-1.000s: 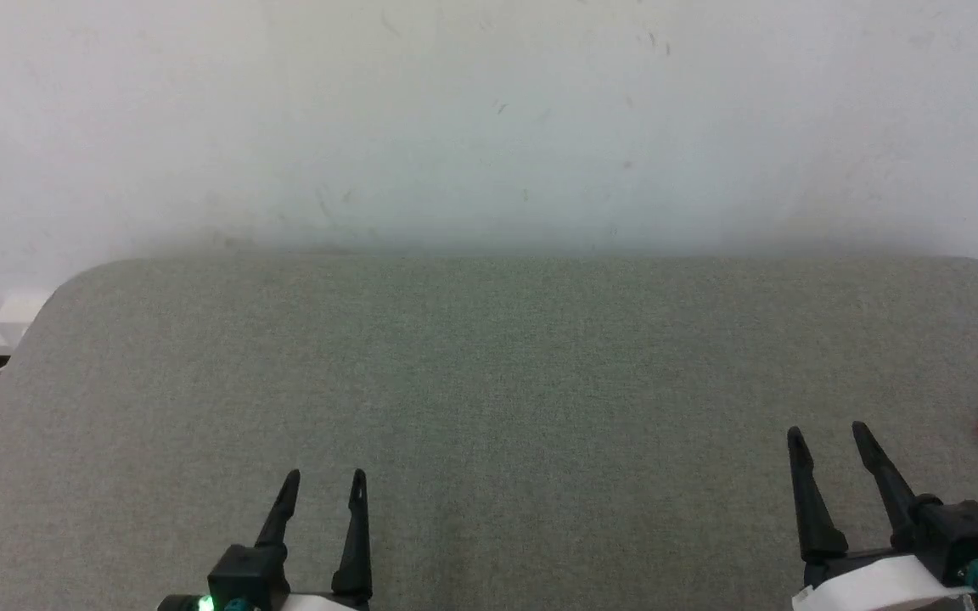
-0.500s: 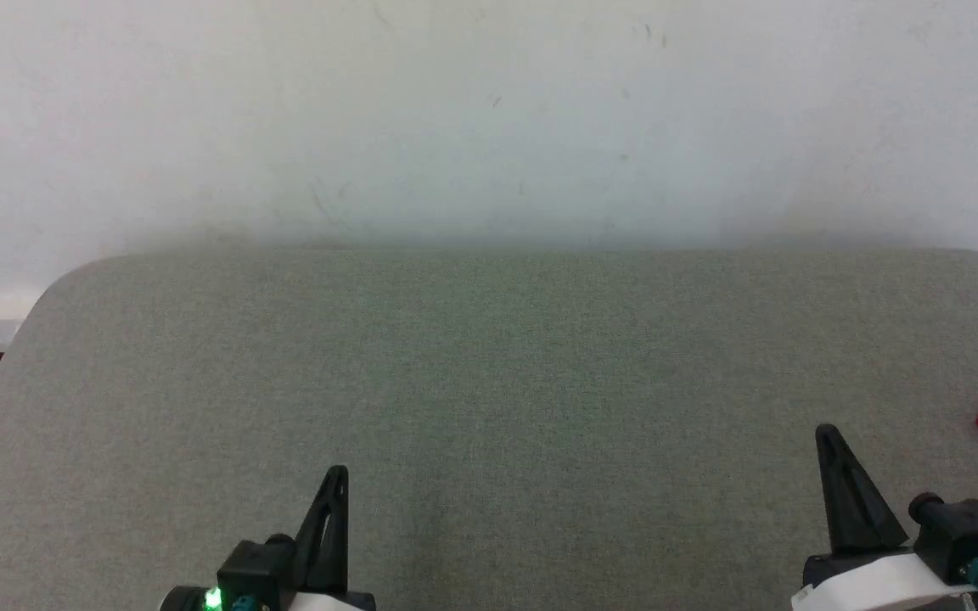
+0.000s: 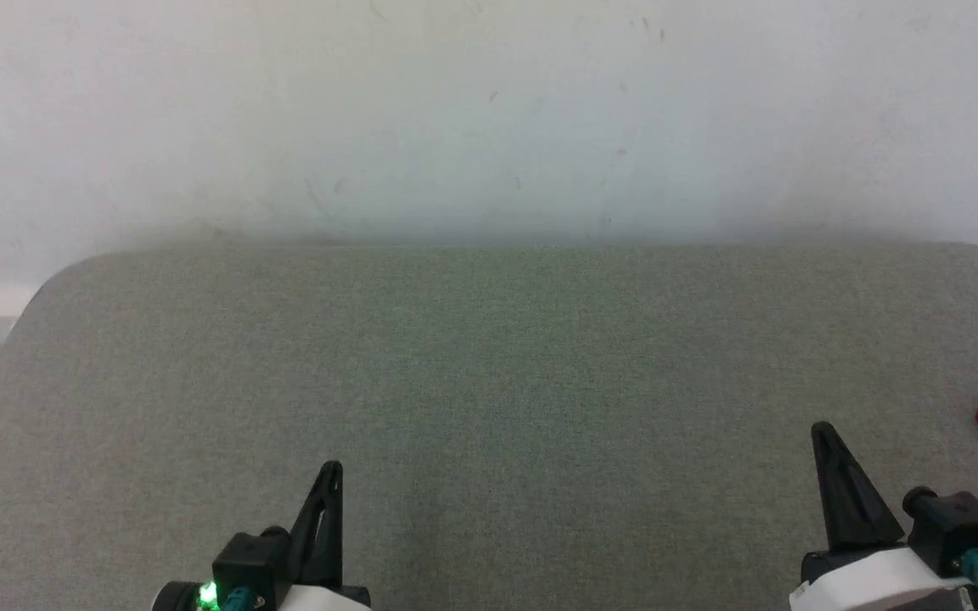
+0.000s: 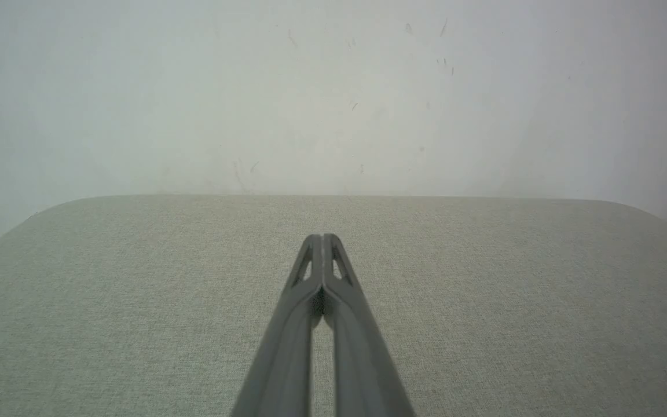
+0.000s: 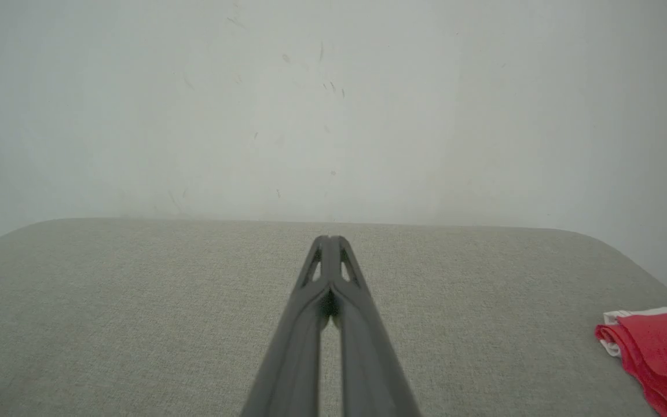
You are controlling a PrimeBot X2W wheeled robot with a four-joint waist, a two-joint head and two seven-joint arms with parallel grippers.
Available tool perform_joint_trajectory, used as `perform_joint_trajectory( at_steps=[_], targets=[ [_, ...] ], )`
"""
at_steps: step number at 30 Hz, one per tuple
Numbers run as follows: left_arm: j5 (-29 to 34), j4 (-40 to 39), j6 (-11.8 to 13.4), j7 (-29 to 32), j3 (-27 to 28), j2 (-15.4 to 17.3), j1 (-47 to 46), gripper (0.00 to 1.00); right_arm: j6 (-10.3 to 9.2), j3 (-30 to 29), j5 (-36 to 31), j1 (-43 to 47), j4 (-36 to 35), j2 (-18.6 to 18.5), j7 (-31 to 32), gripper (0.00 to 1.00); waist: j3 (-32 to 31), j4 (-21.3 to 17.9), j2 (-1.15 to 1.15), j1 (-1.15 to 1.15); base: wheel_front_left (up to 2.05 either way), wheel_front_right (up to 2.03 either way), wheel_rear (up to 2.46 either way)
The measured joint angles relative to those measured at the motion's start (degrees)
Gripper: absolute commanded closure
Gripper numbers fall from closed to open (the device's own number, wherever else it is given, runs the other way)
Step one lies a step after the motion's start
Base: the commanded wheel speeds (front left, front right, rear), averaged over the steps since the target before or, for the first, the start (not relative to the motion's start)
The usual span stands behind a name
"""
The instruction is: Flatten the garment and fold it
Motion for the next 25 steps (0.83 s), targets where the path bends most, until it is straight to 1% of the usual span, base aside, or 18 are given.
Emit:
perform_joint_trajectory(
  at_steps=[25],
  targets=[
    [1.0, -1.3, -0.1, 2.9, 1.6, 0.0, -1.2, 1.0, 0.0, 0.3, -1.3, -1.3, -0.8, 0.0, 2.6, 1.0, 1.0, -0.4, 0.0, 0.0, 0.0, 0.0, 0.0]
  ],
)
